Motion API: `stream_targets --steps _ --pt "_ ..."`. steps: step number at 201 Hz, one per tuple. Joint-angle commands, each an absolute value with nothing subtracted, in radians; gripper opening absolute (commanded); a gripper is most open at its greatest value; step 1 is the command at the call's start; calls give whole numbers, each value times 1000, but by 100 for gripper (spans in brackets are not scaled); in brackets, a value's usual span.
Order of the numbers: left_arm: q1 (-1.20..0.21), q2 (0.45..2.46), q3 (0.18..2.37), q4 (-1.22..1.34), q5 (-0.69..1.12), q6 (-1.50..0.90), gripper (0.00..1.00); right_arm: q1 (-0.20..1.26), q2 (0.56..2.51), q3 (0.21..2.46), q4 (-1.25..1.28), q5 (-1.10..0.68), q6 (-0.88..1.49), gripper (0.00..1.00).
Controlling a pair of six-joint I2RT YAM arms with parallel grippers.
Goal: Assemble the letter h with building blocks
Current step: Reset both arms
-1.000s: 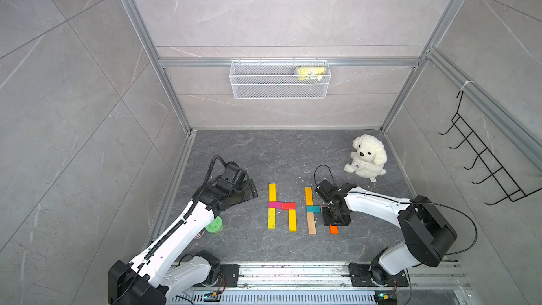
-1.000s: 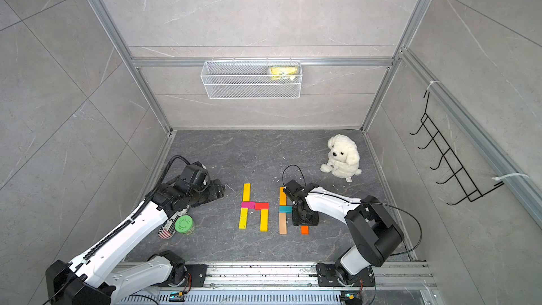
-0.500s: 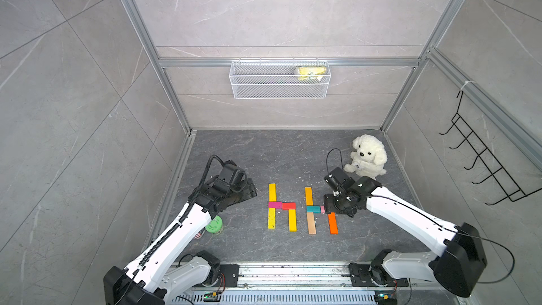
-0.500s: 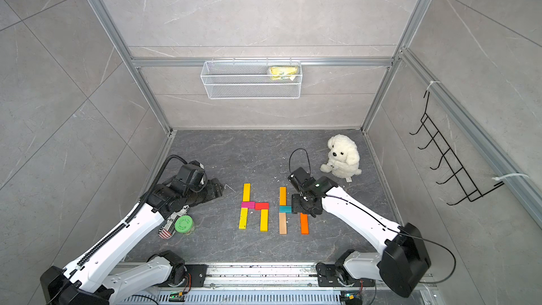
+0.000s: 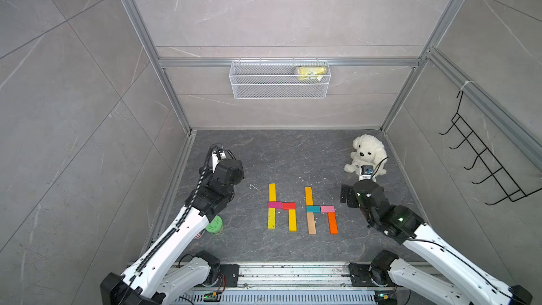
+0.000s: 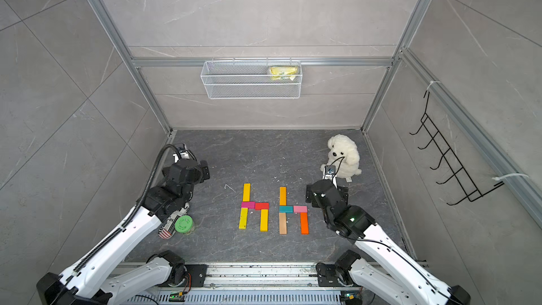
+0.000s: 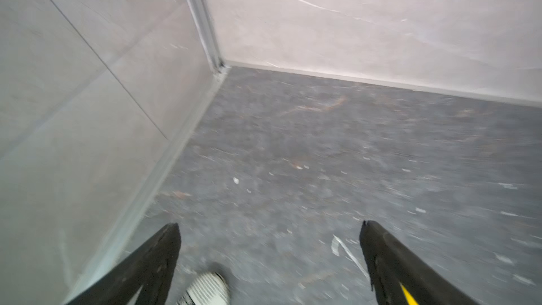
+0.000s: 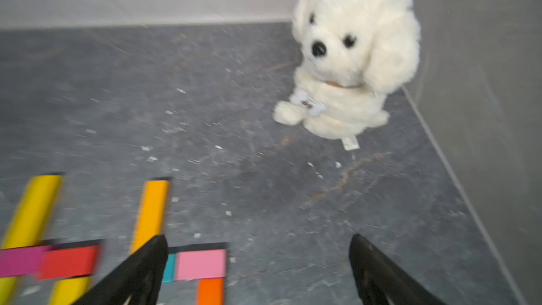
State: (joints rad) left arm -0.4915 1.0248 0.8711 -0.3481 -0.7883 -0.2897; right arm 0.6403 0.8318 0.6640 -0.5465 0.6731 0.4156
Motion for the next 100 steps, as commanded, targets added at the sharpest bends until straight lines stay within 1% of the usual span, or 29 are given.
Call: stream_targets --steps 1,9,23,36,43,52,63,83,100 --pt "-351 1073 767 -55 -951 -186 100 640 784 534 -310 1067 391 100" --pt "-260 1069 718 -32 -878 -260 100 638 746 458 -210 1142 361 100" --pt "-101 1078 635 8 -760 -391 100 637 665 288 125 1157 103 100" --pt "-22 1112 578 65 -708 -407 100 630 629 195 259 1213 53 100" --pt "-5 1132 554 101 -703 -386 100 620 630 186 251 1210 48 100" --pt "4 1149 511 173 -692 -334 100 602 652 193 194 1159 52 100" --pt "5 1158 450 281 -676 -274 100 574 698 215 112 1109 114 100" --pt "5 1172 370 461 -631 -243 100 470 768 243 57 880 207 100" --pt "5 1231 348 587 -598 -210 100 355 845 265 106 714 212 100"
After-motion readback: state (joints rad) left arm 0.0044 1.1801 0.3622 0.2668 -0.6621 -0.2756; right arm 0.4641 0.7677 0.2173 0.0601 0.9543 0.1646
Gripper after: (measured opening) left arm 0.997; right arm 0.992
